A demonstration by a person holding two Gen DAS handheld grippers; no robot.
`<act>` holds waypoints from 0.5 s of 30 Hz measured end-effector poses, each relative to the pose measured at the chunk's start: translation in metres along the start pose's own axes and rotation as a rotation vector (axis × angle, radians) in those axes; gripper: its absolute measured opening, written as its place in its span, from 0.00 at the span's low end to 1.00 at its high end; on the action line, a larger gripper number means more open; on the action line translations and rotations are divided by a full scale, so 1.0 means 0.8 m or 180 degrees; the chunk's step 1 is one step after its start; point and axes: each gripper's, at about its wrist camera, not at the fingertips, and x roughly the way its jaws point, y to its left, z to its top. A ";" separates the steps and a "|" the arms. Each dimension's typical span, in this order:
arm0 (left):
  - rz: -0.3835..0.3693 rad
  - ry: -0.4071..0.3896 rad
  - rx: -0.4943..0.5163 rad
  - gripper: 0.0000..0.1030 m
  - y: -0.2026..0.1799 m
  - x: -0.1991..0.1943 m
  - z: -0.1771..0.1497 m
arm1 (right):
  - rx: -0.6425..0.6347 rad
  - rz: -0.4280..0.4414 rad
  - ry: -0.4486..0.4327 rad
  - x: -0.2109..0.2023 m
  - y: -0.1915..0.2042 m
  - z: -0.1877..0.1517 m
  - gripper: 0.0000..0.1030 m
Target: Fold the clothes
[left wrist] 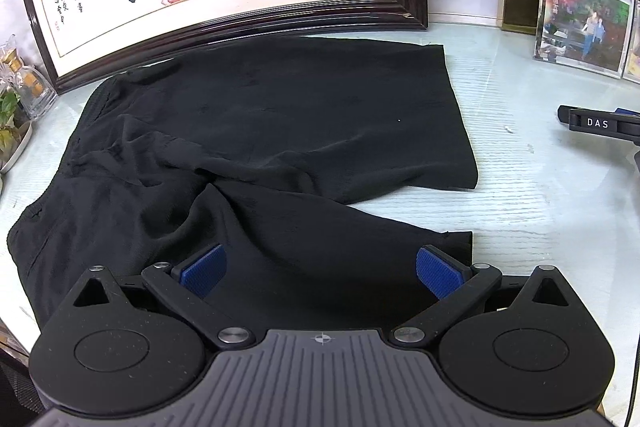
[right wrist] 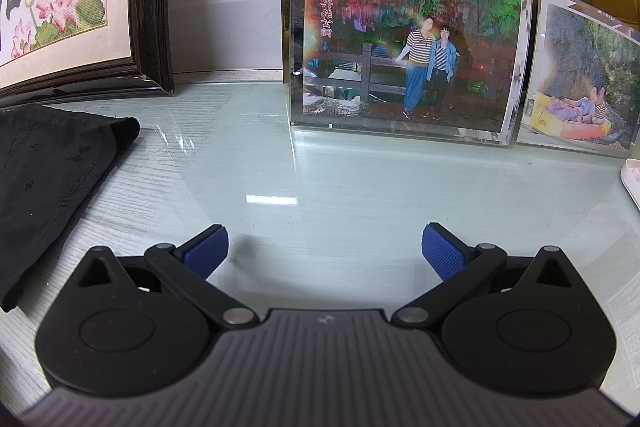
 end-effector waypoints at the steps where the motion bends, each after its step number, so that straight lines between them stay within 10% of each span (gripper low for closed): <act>1: 0.0000 0.0001 0.0000 1.00 0.000 0.000 0.000 | 0.0000 0.0000 0.0000 0.000 0.000 0.000 1.00; 15: 0.0025 0.0004 -0.0001 1.00 -0.001 0.005 0.003 | 0.0000 0.0000 0.0000 0.000 0.000 0.000 1.00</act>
